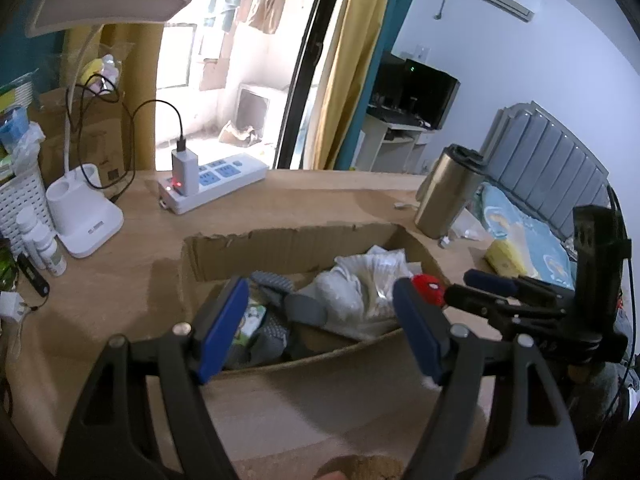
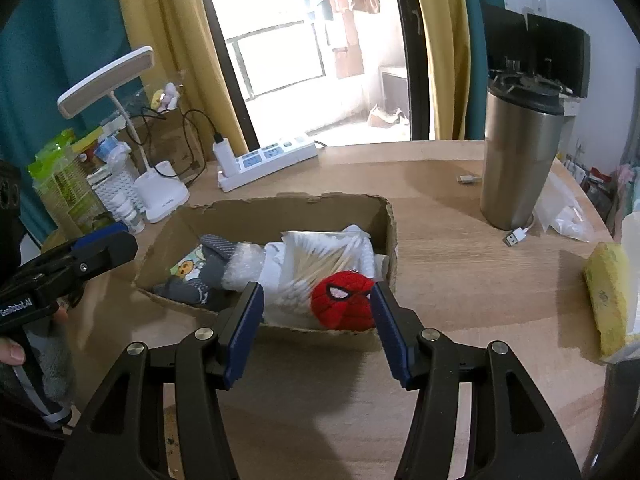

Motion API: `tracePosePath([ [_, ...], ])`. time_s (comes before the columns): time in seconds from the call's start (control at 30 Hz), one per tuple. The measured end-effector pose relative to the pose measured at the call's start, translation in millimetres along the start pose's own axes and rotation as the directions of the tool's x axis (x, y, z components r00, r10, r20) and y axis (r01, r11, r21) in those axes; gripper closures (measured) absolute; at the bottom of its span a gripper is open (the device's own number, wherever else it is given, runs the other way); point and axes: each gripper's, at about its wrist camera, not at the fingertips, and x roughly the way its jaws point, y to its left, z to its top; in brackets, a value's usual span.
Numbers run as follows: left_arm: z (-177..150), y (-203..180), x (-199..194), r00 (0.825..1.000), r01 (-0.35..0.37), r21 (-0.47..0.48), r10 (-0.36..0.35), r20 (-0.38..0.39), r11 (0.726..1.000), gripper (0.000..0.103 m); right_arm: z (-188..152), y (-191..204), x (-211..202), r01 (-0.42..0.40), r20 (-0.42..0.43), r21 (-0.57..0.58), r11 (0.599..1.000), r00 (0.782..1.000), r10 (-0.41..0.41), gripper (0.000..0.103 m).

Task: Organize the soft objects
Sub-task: 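Lower the swab bag into the box and open the left tool while the right tool releases the plush ball, then withdraw both tools from the box toward the brown teddy bear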

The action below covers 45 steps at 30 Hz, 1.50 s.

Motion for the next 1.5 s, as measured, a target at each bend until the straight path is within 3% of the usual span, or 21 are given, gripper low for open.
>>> tracePosePath([
  [0.87, -41, 10, -56, 1.0, 0.009, 0.013, -0.009, 0.012, 1.0, 0.027, -33, 60, -43, -0.003, 0.042, -0.054, 0.999, 0.999, 0.005, 0.044],
  [1.5, -79, 19, -74, 1.0, 0.001, 0.006, -0.001, -0.019, 1.0, 0.027, -71, 90, -43, -0.019, 0.001, -0.068, 0.997, 1.0, 0.019, 0.044],
])
